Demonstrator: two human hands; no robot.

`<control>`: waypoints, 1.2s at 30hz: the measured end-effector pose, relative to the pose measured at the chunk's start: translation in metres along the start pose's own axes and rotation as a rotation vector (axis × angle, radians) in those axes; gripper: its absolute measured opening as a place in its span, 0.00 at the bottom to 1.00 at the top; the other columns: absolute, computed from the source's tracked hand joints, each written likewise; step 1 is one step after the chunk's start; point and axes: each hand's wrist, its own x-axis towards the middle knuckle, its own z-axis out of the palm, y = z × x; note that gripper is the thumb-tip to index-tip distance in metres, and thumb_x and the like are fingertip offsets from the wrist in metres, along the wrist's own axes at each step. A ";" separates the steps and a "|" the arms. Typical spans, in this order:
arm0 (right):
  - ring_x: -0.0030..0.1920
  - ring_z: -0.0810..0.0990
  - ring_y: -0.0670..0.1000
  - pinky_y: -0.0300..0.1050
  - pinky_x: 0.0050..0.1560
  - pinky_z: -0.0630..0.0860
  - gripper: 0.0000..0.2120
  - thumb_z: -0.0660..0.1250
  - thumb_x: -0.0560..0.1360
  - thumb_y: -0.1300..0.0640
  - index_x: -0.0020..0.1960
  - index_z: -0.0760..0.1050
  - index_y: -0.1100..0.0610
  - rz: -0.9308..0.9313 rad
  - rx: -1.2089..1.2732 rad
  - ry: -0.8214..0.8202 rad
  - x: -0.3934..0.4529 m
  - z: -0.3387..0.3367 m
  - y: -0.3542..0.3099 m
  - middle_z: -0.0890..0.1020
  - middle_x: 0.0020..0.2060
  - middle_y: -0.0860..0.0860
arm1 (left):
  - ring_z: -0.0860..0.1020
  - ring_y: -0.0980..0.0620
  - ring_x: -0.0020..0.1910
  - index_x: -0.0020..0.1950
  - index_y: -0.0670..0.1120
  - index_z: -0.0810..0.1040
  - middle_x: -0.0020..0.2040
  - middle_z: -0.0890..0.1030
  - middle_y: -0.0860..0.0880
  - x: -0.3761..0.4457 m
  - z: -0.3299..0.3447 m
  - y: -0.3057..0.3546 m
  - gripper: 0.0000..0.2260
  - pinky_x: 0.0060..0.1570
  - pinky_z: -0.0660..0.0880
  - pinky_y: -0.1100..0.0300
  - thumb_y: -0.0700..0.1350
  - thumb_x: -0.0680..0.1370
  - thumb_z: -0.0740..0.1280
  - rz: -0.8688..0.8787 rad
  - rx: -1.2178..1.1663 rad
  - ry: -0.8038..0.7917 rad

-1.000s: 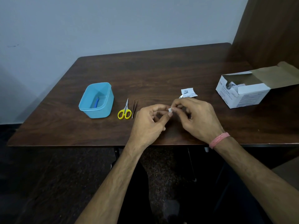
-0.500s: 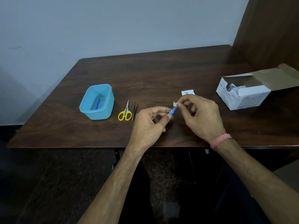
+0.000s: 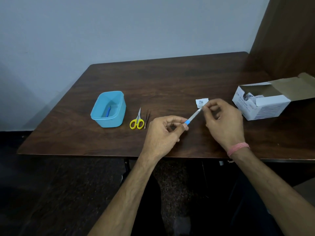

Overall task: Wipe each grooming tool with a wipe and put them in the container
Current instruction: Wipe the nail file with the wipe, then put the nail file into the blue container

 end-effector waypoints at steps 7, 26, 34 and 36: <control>0.34 0.88 0.52 0.66 0.46 0.86 0.05 0.74 0.79 0.44 0.48 0.80 0.43 0.053 0.102 -0.055 -0.001 -0.002 0.001 0.85 0.42 0.45 | 0.79 0.56 0.30 0.51 0.51 0.92 0.39 0.89 0.53 -0.003 0.005 0.003 0.02 0.37 0.77 0.60 0.45 0.80 0.79 0.001 -0.059 0.121; 0.33 0.86 0.49 0.45 0.28 0.79 0.05 0.78 0.80 0.55 0.47 0.84 0.49 0.128 0.413 -0.397 -0.031 0.046 -0.055 0.88 0.43 0.48 | 0.88 0.53 0.46 0.40 0.58 0.87 0.39 0.88 0.60 0.009 -0.208 0.046 0.04 0.51 0.84 0.53 0.54 0.73 0.80 -0.230 0.684 0.697; 0.33 0.84 0.50 0.41 0.30 0.80 0.05 0.77 0.80 0.59 0.47 0.84 0.52 0.118 0.425 -0.416 -0.031 0.041 -0.050 0.88 0.42 0.51 | 0.87 0.46 0.50 0.44 0.55 0.90 0.46 0.89 0.54 0.026 -0.198 0.045 0.02 0.47 0.79 0.54 0.48 0.75 0.80 -0.312 0.986 0.521; 0.33 0.84 0.49 0.41 0.31 0.80 0.05 0.77 0.80 0.59 0.47 0.85 0.52 0.116 0.419 -0.425 -0.031 0.041 -0.051 0.88 0.41 0.50 | 0.88 0.45 0.51 0.46 0.54 0.91 0.47 0.89 0.53 0.028 -0.196 0.046 0.01 0.47 0.78 0.53 0.48 0.76 0.79 -0.311 1.021 0.499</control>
